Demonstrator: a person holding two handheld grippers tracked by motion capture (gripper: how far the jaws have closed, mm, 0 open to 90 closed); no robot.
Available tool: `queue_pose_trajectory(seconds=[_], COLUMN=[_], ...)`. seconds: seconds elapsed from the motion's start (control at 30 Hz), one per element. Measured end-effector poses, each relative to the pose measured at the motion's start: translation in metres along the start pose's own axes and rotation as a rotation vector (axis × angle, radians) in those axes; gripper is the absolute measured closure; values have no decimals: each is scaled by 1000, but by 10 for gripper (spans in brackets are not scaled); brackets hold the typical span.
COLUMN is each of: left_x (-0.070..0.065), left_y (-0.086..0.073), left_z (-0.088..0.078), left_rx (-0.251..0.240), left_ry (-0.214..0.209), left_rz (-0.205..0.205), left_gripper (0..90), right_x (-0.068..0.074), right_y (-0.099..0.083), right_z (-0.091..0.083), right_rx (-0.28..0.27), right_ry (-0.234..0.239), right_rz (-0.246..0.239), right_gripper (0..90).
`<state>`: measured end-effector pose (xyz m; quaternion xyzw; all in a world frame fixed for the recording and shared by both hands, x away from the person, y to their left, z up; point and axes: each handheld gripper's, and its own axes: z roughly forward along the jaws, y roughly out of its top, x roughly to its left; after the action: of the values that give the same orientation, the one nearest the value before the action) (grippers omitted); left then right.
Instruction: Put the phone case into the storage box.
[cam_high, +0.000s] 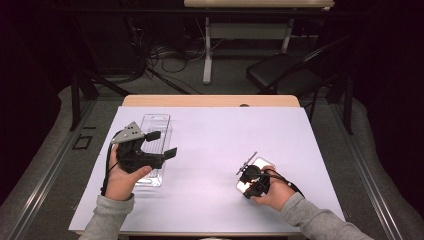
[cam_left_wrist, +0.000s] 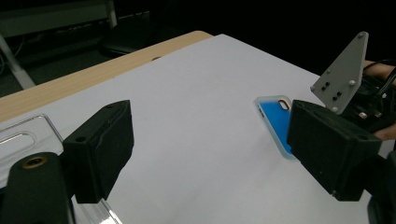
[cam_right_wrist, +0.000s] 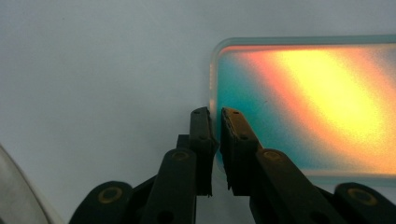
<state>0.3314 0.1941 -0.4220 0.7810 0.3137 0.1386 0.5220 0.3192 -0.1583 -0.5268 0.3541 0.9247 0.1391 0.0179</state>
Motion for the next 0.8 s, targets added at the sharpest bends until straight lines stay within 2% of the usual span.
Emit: queue_pose_trajectory(seconds=[0.27,0.37,0.4,0.8], left_x=[1,1,1,2], left_y=[-1,-1,-1,-2], left_z=[1,1,1,2], left_rx=[4,6,6,6], left_ry=[-1,0,0,-1], left_rz=[-2,0,0,-8], left_gripper=[152,152,152,152], right_x=[0,0,0,0], right_y=[0,1,0,0], right_z=[0,-1,0,1], right_rx=[4,23,4,2], right_ry=[1,3,4,6], right_rz=[11,12,14,14], right_gripper=[875,877,879,884])
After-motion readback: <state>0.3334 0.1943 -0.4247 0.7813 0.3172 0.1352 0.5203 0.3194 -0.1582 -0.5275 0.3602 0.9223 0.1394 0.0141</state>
